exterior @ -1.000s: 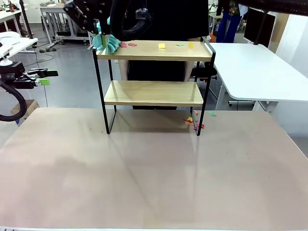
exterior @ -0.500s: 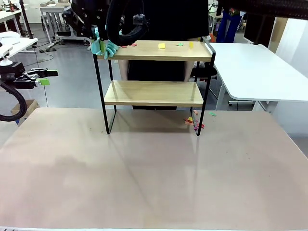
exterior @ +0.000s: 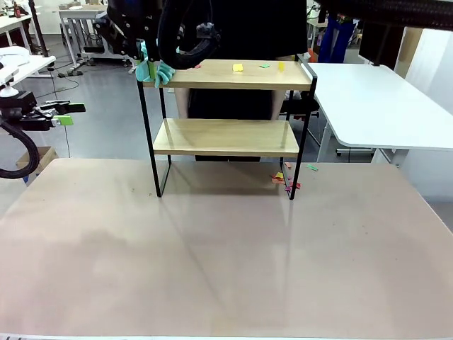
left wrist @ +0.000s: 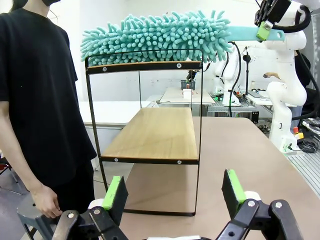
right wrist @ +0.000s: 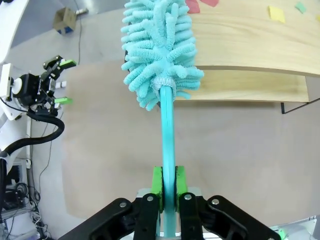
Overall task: Clean the shelf.
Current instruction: Clean the specific section of the Shelf indicated by the human with the Duster.
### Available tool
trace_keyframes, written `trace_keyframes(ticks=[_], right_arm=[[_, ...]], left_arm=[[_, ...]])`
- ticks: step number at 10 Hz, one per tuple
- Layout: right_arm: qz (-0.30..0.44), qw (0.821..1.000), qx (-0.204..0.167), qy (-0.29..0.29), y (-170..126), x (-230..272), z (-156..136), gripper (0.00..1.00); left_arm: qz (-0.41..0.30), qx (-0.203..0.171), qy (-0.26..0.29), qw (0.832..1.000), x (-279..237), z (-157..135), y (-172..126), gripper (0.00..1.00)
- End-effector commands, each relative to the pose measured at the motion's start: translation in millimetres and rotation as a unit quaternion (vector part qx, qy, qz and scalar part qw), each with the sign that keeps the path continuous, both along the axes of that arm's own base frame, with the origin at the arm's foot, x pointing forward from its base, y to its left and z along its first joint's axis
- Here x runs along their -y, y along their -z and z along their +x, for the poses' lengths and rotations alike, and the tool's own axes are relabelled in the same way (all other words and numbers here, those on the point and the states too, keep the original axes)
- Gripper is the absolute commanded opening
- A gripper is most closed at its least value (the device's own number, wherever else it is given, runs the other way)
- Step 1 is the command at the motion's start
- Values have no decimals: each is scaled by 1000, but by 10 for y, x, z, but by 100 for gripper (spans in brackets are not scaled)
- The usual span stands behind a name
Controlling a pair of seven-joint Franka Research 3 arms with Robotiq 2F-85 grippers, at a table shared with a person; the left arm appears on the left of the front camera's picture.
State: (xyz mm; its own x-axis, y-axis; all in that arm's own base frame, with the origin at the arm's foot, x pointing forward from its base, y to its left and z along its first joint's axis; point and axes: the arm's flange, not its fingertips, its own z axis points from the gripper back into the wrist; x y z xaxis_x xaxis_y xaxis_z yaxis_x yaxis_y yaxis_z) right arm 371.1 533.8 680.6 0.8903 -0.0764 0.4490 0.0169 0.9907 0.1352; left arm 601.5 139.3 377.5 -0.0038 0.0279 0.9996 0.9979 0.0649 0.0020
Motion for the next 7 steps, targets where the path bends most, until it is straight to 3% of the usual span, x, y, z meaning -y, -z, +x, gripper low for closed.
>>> trace_keyframes(ticks=[1,7], right_arm=[[-8,1000,-11,19,7,212,96,13],[-9,997,-31,72,48,1089,285,13]], left_arm=[[4,6,0,1000,-1,-26,-14,100],[4,6,0,1000,-1,-26,-14,100]])
